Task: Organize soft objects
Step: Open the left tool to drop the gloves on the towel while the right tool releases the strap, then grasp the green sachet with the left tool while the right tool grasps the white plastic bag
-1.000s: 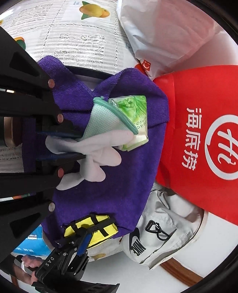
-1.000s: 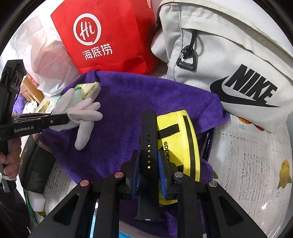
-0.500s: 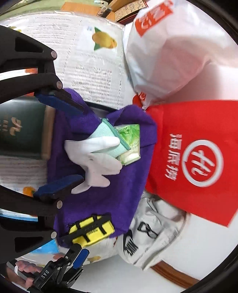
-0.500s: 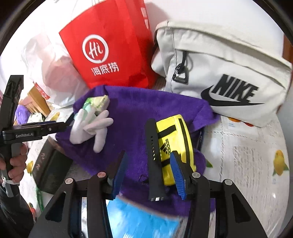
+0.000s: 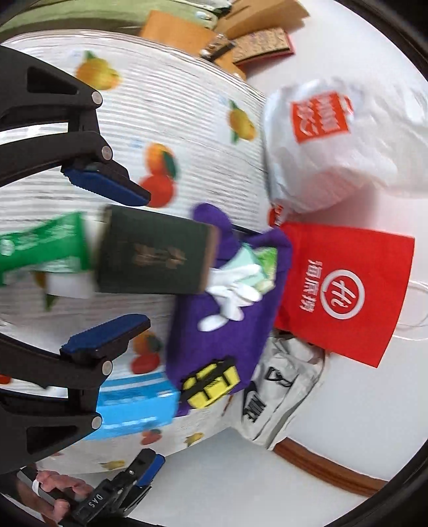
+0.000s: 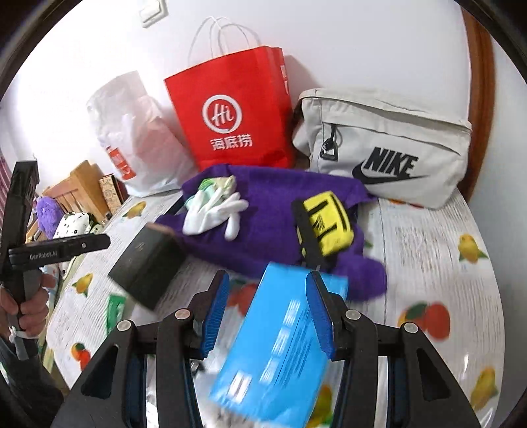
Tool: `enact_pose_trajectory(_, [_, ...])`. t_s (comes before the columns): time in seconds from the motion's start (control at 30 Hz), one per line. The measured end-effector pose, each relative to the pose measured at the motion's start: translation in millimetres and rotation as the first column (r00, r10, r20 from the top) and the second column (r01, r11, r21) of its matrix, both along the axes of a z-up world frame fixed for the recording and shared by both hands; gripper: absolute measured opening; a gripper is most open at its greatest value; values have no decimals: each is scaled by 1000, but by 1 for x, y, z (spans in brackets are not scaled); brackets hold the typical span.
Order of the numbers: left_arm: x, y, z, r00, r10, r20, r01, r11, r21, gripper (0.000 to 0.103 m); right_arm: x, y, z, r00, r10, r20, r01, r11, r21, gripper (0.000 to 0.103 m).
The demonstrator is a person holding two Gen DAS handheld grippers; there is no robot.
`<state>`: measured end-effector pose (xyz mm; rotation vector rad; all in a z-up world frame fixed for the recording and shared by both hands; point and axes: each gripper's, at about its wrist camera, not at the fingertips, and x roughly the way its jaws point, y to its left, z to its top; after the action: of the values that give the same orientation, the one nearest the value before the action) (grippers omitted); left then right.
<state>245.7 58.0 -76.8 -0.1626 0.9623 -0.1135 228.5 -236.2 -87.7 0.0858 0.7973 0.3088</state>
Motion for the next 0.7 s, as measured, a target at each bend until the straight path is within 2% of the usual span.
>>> enact_pose_trajectory(0.13, [-37, 9, -19, 1000, 10, -23, -10, 1000, 1, 66, -38, 4, -3, 1000, -13, 12, 12, 1000, 19, 49])
enact_pose_trajectory(0.2, [-51, 11, -30, 999, 0, -38, -1, 1000, -31, 66, -54, 7, -8, 1000, -2, 7, 2, 1000, 22, 49])
enact_pose_trajectory(0.3, [-66, 9, -46, 999, -16, -42, 14, 998, -54, 76, -72, 9, -18, 1000, 2, -9, -2, 1000, 18, 49])
enact_pose_trajectory(0.4, [-73, 4, -60, 999, -2, -43, 2, 1000, -5, 79, -90, 11, -31, 1000, 11, -29, -10, 1000, 10, 49])
enact_pose_trajectory(0.57, [-72, -1, -81, 998, -9, -55, 7, 999, -33, 79, -111, 12, -50, 998, 21, -53, -22, 999, -24, 49])
enact_pose_trajectory(0.7, [-65, -5, -97, 997, 38, -61, -38, 999, -11, 76, -115, 14, -65, 996, 29, -85, -31, 999, -15, 49])
